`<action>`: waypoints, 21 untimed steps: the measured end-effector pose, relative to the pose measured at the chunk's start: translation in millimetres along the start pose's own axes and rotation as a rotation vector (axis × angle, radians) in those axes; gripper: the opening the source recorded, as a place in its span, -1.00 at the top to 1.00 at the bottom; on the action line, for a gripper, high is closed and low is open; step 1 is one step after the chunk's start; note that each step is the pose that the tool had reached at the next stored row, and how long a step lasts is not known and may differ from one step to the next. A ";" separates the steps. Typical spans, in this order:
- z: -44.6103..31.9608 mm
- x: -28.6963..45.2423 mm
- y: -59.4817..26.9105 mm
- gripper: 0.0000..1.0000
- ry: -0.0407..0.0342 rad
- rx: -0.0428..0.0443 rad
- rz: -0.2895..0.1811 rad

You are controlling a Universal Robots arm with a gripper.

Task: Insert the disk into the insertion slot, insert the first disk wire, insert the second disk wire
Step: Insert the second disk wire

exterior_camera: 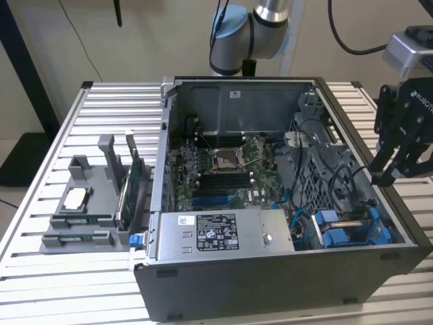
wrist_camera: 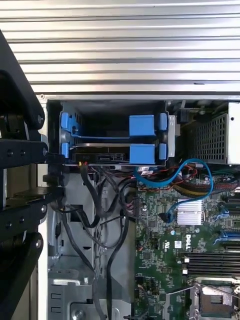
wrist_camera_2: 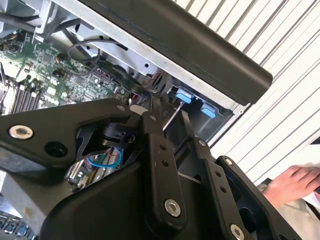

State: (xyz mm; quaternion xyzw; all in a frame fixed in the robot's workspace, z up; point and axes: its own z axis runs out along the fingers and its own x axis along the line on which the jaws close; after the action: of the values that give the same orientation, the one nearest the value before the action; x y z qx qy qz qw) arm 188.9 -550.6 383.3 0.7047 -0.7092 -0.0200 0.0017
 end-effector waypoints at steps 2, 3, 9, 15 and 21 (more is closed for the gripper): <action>1.4 -0.5 -0.2 0.34 -0.0001 0.0000 0.000; 2.1 -0.5 -0.4 0.34 -0.0001 0.0000 0.000; 3.3 -0.5 -0.9 0.34 -0.0001 0.0000 0.000; 3.4 -0.5 -1.0 0.34 -0.0002 0.0000 0.000; 4.0 -0.5 -1.0 0.54 -0.0002 0.0000 0.000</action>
State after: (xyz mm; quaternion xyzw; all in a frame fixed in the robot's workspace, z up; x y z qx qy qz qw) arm 189.8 -550.0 379.2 0.7047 -0.7092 -0.0201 0.0016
